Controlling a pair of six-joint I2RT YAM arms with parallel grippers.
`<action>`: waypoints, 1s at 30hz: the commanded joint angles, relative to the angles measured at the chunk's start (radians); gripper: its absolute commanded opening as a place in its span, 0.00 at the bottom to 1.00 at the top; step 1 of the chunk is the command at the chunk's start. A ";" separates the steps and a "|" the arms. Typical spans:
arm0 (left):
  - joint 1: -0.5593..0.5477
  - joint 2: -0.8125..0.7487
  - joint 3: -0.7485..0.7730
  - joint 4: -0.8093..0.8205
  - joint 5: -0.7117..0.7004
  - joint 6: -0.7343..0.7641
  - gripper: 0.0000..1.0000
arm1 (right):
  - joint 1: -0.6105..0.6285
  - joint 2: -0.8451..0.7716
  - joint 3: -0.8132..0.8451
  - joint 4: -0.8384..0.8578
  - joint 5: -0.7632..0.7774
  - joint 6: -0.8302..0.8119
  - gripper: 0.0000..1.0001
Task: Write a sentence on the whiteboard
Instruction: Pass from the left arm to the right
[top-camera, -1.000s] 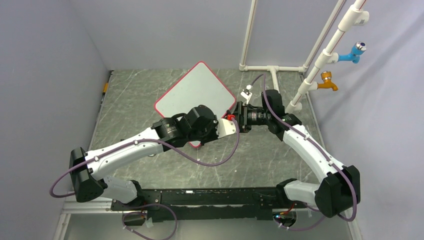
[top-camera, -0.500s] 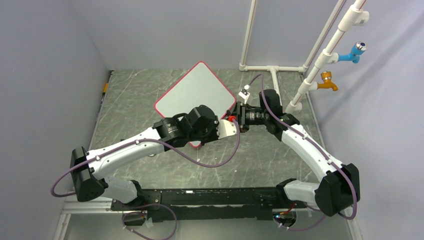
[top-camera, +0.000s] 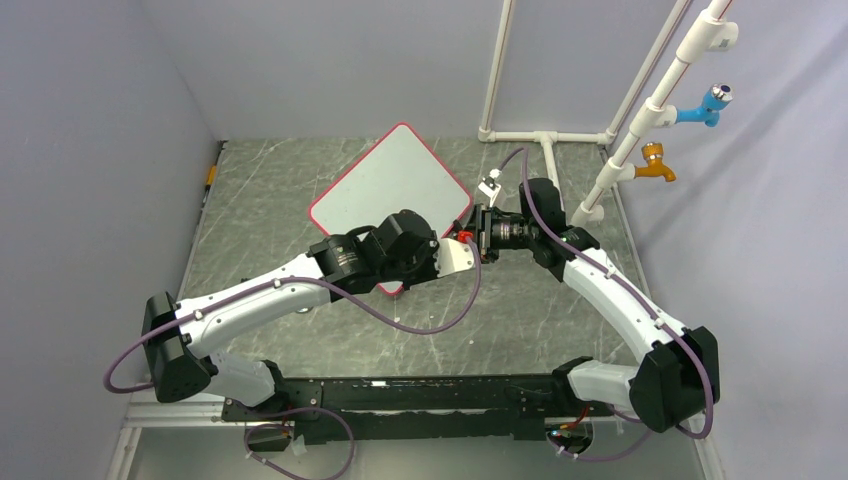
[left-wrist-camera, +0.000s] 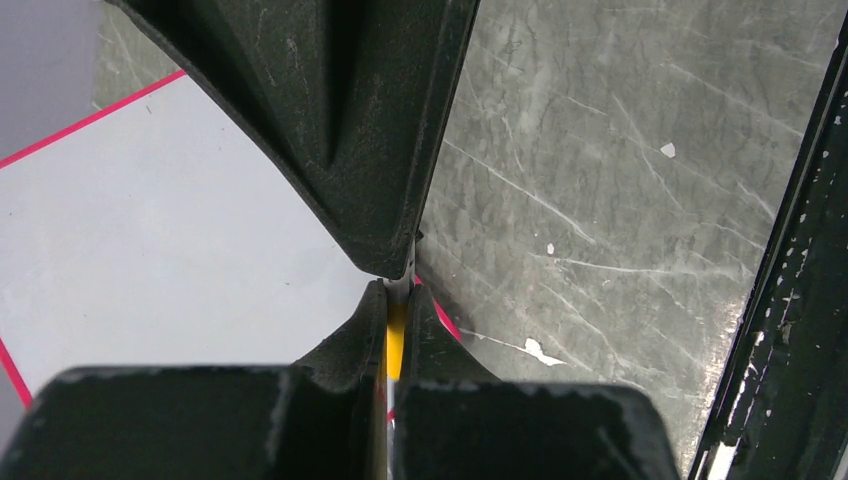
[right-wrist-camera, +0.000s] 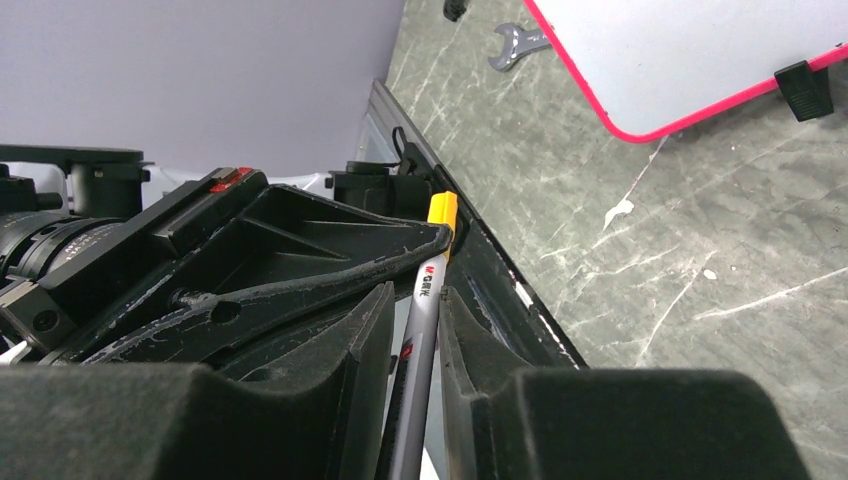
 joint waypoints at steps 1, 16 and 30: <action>-0.001 0.001 0.036 0.034 0.002 0.021 0.00 | 0.015 -0.007 0.018 0.047 -0.057 0.009 0.25; -0.001 0.011 0.054 0.028 -0.013 0.051 0.00 | 0.034 0.014 0.027 0.015 -0.065 -0.024 0.31; -0.007 0.022 0.066 0.027 -0.001 0.040 0.00 | 0.053 0.035 0.011 0.004 -0.030 -0.031 0.29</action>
